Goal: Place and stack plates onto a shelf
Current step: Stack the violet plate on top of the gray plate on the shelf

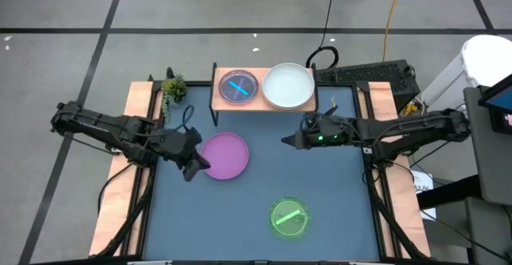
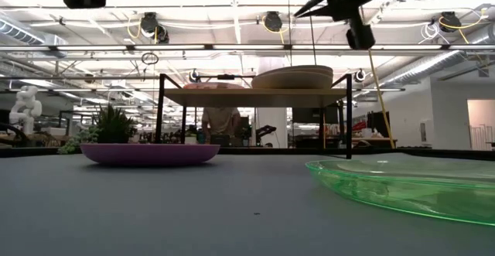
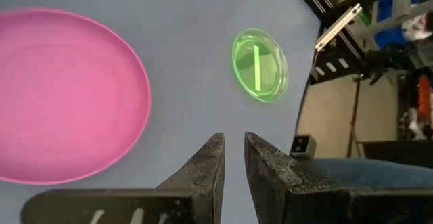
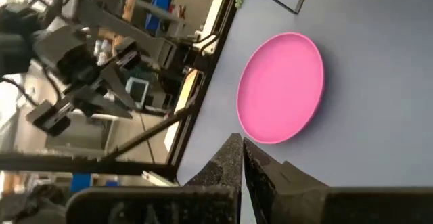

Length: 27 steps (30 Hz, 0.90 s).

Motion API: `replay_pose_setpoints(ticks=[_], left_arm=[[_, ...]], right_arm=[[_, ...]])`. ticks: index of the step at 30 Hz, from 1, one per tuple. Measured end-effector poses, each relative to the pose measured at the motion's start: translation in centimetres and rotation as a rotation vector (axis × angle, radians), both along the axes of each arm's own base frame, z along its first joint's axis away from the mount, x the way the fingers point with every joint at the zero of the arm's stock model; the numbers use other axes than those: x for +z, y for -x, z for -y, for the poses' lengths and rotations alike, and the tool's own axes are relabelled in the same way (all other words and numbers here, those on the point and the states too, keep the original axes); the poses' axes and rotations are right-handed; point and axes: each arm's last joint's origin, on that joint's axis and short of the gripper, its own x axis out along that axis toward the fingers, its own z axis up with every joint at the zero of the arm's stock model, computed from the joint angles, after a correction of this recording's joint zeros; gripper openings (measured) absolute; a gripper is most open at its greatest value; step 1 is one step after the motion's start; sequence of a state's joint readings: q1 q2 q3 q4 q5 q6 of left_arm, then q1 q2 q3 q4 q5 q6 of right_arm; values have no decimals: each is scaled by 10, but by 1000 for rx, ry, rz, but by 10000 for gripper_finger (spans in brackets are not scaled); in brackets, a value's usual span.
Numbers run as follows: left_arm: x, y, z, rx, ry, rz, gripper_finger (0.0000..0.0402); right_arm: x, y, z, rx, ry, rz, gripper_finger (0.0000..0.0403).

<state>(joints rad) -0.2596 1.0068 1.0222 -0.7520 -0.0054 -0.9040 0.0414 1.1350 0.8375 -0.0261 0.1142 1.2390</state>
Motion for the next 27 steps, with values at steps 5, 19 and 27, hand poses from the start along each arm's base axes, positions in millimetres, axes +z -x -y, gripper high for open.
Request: replay_pose_setpoints(ticks=[5, 19, 27], left_arm=[[7, 18, -8, 13, -125, 37, 63], [1, 29, -13, 3, -267, -48, 63], [-11, 27, -12, 13, -264, -60, 63]], right_arm=[[-14, -17, -15, -62, -40, 4, 25], [-76, -64, -27, -170, -208, -36, 121], [-113, -84, -19, -221, -248, -48, 126]])
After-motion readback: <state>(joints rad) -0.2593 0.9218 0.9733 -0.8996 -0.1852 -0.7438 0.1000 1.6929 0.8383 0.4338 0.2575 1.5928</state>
